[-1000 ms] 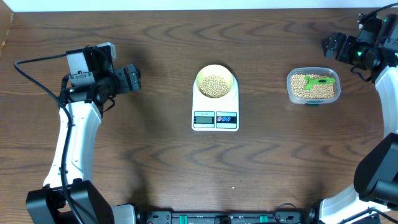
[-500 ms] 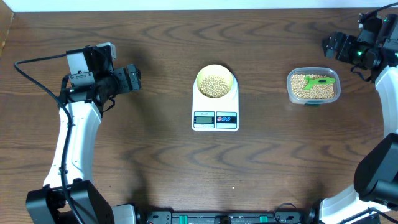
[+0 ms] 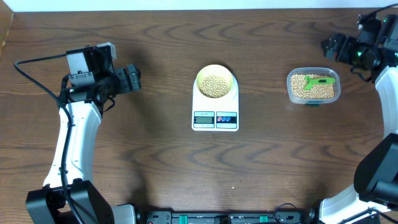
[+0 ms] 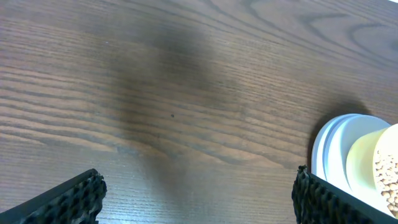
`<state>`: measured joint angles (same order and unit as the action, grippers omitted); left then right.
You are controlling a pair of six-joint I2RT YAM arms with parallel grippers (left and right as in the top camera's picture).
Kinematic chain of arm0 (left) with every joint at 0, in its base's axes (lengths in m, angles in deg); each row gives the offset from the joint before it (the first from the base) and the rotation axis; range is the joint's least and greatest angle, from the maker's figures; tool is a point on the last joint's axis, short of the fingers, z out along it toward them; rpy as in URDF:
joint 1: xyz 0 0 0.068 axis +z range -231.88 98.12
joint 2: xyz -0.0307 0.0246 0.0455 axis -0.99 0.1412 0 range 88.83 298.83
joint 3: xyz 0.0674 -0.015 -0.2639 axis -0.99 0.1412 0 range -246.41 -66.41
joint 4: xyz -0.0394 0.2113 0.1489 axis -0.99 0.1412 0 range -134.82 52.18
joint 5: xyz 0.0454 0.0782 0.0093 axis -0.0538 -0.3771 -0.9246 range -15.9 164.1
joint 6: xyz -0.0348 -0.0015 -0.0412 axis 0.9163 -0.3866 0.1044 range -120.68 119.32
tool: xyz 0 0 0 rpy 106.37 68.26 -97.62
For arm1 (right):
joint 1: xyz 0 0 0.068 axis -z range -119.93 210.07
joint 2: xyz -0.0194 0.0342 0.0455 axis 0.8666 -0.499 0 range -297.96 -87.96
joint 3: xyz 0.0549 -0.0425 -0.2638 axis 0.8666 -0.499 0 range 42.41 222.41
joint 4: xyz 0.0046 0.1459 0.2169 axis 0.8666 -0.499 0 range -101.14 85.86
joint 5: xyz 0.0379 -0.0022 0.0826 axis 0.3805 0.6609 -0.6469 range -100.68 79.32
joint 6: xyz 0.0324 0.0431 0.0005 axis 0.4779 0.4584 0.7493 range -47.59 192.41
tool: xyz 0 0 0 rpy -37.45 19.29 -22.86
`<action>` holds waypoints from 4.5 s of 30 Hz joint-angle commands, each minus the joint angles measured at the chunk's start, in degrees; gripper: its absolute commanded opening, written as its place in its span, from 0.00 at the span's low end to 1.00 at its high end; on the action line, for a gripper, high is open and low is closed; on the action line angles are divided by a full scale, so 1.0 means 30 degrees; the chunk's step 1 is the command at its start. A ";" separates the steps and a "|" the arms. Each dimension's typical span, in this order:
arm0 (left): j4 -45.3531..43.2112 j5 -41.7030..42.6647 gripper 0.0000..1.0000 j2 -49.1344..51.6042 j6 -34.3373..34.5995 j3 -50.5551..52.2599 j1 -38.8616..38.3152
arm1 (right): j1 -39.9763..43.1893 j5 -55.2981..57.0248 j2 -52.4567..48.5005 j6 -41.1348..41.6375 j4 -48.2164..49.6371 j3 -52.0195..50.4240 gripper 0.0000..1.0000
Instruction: Scoop item into bowl and weigh 50g on scale
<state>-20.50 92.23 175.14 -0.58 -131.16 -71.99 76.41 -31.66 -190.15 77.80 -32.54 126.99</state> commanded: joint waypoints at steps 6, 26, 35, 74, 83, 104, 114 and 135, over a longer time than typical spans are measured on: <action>0.0109 0.0233 0.98 0.0175 0.0073 -0.0066 -0.0036 | -0.0248 -0.0124 0.5093 -0.0109 0.0321 -0.0073 0.99; 0.0109 0.0233 0.98 0.0175 0.0073 -0.0066 -0.0036 | -0.0270 -0.2761 1.7653 0.0328 -1.7078 -0.0073 0.99; 0.0102 0.0233 0.98 0.0175 0.0073 -0.0066 -0.0036 | -0.0262 -0.4852 2.1070 -0.0109 -2.2127 -0.0058 0.99; 0.0102 0.0233 0.98 0.0175 0.0073 -0.0066 -0.0036 | -0.0262 0.3249 3.1561 -0.4969 -1.4433 0.0175 0.99; 0.0109 0.0233 0.98 0.0175 0.0073 -0.0066 -0.0036 | -0.0262 0.3235 3.3383 -0.4962 -1.5562 0.0168 0.99; 0.0109 0.0233 0.98 0.0175 0.0073 -0.0066 -0.0036 | -0.0262 0.3300 3.3915 -0.5967 -1.7136 0.1362 0.99; 0.0102 0.0233 0.98 0.0175 0.0073 -0.0066 -0.0036 | -0.0262 0.3475 3.3915 -0.5960 -1.1475 -0.4983 0.99; 0.0109 0.0233 0.98 0.0175 0.0073 -0.0066 -0.0036 | -0.0262 0.3942 3.3915 -0.5945 0.5785 -2.0072 0.99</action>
<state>-20.37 92.23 175.14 -0.49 -131.16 -71.99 75.82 -20.29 -88.65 60.22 -17.94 70.01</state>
